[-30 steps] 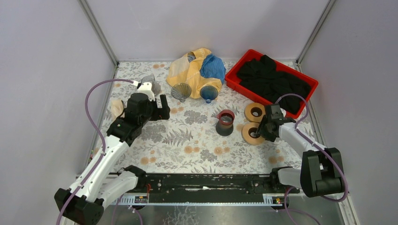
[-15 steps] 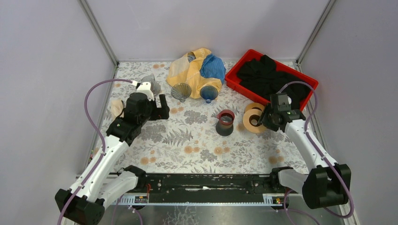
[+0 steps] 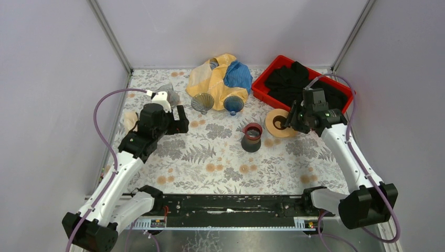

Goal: Place the coffee filter in the dripper

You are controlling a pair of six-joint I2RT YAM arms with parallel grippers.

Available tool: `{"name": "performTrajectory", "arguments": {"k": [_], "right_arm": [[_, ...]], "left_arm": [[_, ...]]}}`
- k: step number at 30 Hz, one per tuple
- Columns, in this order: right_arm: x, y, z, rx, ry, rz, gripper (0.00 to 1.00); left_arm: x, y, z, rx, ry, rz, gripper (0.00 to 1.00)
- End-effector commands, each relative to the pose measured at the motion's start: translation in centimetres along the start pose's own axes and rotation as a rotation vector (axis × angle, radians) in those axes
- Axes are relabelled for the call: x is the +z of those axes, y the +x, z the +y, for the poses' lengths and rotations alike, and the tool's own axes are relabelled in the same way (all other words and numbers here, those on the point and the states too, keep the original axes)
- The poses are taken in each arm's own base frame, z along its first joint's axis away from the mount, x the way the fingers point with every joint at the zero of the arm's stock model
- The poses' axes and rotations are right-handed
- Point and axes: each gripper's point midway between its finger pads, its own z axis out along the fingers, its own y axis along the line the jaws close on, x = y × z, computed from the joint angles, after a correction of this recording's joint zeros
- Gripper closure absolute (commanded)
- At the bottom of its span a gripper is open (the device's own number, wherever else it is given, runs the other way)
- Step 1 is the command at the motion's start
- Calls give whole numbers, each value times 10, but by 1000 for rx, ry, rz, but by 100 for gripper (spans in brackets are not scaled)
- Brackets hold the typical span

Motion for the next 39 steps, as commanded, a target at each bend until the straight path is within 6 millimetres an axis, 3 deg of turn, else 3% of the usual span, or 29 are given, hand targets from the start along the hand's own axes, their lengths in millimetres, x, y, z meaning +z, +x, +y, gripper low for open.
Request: {"name": "performTrajectory", "arguments": {"k": [1, 10, 15, 26, 39], "right_arm": [[-17, -11, 40, -90, -112, 12, 71], [-9, -1, 82, -197, -169, 86, 71], [0, 9, 94, -243, -169, 122, 71], [16, 18, 104, -308, -132, 149, 69], [34, 27, 99, -354, -49, 169, 67]], "left_arm": [[1, -16, -4, -23, 27, -68, 0], [2, -15, -2, -25, 23, -64, 0], [4, -13, -2, -26, 23, -57, 0], [6, -12, -1, -28, 24, -46, 0], [8, -11, -3, -28, 34, -36, 0]]}}
